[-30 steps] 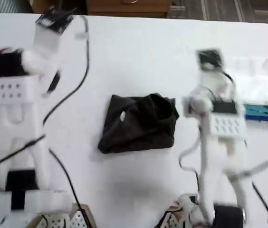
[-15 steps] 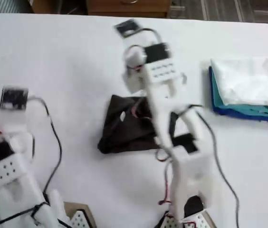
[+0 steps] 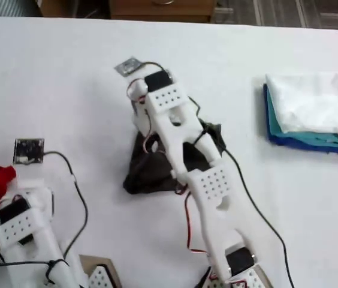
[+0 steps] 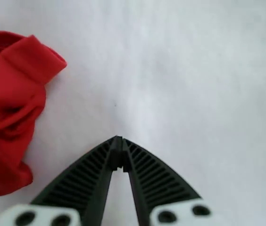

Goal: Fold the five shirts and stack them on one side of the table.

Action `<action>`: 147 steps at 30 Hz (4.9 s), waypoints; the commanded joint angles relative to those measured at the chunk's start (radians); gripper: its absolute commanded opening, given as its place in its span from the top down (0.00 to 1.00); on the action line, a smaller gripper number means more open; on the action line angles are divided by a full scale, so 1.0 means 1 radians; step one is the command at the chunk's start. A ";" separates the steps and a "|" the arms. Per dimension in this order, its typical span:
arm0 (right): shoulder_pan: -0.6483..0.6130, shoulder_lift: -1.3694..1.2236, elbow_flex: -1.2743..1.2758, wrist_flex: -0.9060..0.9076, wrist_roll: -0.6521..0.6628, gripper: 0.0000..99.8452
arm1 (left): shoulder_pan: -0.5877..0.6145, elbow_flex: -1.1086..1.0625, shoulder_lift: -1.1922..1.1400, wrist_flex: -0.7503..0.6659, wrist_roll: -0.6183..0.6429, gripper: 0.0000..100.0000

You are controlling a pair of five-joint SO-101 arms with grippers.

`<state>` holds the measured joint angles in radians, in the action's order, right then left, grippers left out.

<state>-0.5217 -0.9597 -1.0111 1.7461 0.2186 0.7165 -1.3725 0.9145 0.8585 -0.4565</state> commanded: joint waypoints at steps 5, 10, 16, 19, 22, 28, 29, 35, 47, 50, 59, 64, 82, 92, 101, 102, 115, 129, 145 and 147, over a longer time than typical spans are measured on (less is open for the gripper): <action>0.015 0.272 0.244 0.024 0.008 0.98 | -0.034 -0.004 0.017 -0.023 0.003 0.97; 0.018 0.418 0.448 0.024 0.043 0.98 | -0.034 -0.005 0.017 -0.023 0.003 0.97; 0.022 0.542 0.689 0.024 0.135 0.98 | -0.034 -0.005 0.017 -0.023 0.003 0.97; 0.022 0.621 0.758 0.024 0.135 0.98 | -0.034 -0.005 0.017 -0.023 0.003 0.97; 0.022 0.699 0.825 0.024 0.137 0.98 | -0.034 -0.005 0.017 -0.023 0.003 0.97; 0.022 0.832 1.013 0.024 0.137 0.98 | -0.034 -0.005 0.017 -0.023 0.003 0.97; 0.022 0.852 1.033 0.024 0.137 0.98 | -0.034 -0.005 0.017 -0.023 0.002 0.97; 0.022 0.947 0.867 -0.015 0.126 0.98 | -0.034 -0.005 0.017 -0.023 0.002 0.97; 0.124 0.552 0.646 -0.390 0.126 0.98 | -0.034 -0.007 0.017 -0.023 0.002 0.97; 0.206 0.486 0.585 -0.288 0.129 0.98 | -0.034 -0.007 0.017 -0.023 0.002 0.97; 0.464 0.479 0.497 -0.151 0.213 0.98 | -0.034 -0.007 0.017 -0.023 0.002 0.97; 0.427 0.532 0.427 -0.125 0.219 0.98 | -0.034 -0.007 0.017 -0.023 0.002 0.97; 0.240 0.587 0.718 -0.120 0.078 0.98 | -0.034 -0.007 0.017 -0.023 0.002 0.97; 0.506 0.584 0.793 -0.234 0.210 0.98 | -0.037 -0.002 0.017 -0.023 0.002 0.97; 0.582 0.611 0.793 -0.205 0.242 0.98 | -0.206 0.259 0.008 0.054 0.000 0.97; 0.587 0.639 0.799 -0.191 0.242 0.98 | -0.238 0.306 0.003 0.055 0.002 0.97; 0.427 1.458 1.669 -0.522 0.167 0.98 | -0.723 1.296 -0.939 0.371 0.307 0.97; 0.401 1.489 1.880 -0.661 -0.031 0.98 | -0.930 1.788 -1.436 0.494 0.763 0.97; 0.332 1.486 2.033 -0.766 -0.020 0.98 | -0.882 1.790 -1.591 0.416 0.853 0.97; 0.332 1.486 2.062 -0.765 -0.006 0.98 | -0.847 1.791 -1.606 0.402 0.853 0.97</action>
<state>-0.1872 0.4994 1.0342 0.9897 0.1987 -0.1841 0.3782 -0.6905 1.2881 0.3920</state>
